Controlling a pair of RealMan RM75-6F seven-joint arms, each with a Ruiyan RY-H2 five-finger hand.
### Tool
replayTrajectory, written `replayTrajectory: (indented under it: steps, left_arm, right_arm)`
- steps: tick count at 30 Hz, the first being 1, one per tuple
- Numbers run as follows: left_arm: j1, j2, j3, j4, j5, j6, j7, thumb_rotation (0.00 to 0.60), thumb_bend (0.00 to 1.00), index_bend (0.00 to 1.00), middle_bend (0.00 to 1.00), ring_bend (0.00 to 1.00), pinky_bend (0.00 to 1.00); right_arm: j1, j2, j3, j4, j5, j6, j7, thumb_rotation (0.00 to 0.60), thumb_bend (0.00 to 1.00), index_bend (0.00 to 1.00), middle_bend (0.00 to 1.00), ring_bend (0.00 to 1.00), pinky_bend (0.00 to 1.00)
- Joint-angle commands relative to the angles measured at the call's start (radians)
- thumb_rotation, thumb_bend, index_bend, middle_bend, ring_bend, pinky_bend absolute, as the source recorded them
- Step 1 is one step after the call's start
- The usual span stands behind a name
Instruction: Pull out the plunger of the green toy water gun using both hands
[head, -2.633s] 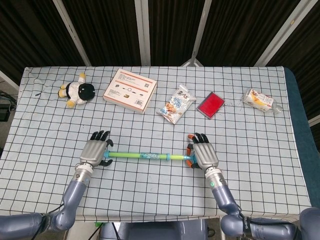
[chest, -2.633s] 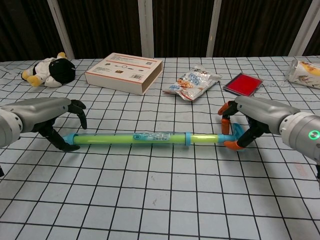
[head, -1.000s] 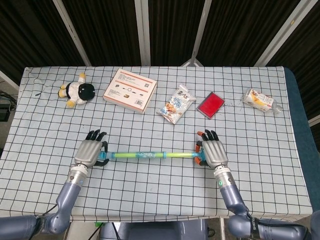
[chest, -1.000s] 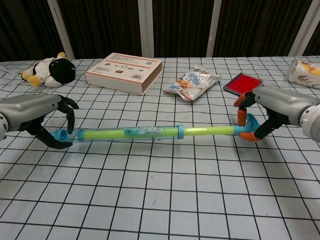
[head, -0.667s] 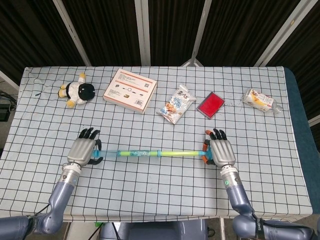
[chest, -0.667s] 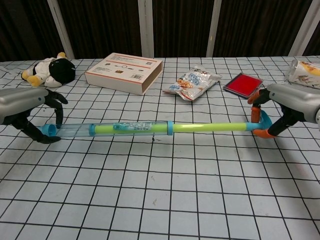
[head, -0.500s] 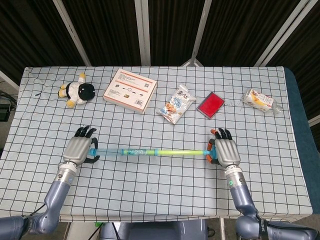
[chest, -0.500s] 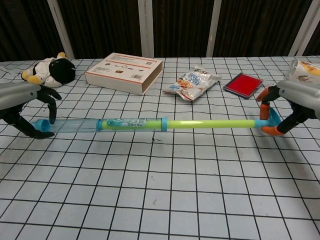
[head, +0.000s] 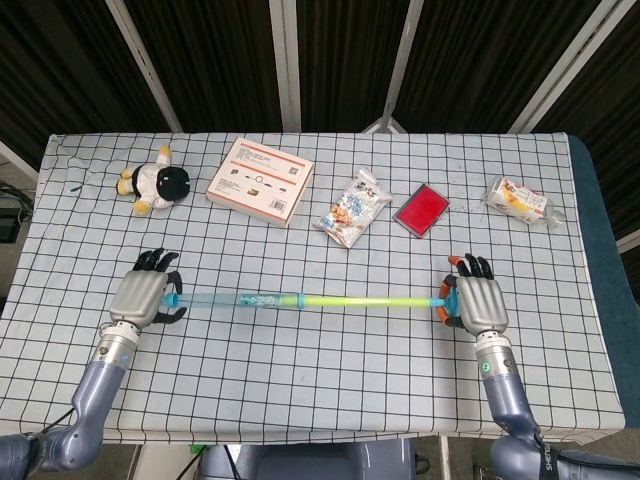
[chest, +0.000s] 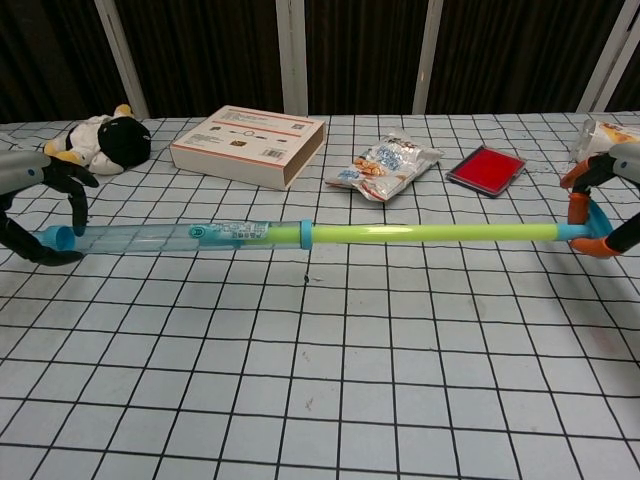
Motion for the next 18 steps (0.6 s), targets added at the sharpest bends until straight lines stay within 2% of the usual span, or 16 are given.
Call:
replayTrajectory:
  steps: [1,18]
  left_arm:
    - [0.001,0.002,0.003,0.005,0.002,-0.003,-0.001,0.600,0.44,0.60,0.10,0.00,0.00]
    - [-0.003,-0.006,0.015,0.009,0.016,-0.005,0.020,0.600,0.44,0.60,0.10,0.00,0.00]
  right_arm:
    - [-0.006,0.011,0.002,0.002,0.002,0.002,0.006,0.600,0.43,0.64,0.19,0.00,0.00]
    - [-0.014,0.055,0.013,0.011,0.018,-0.018,0.025,0.600,0.43,0.64,0.19,0.00,0.00]
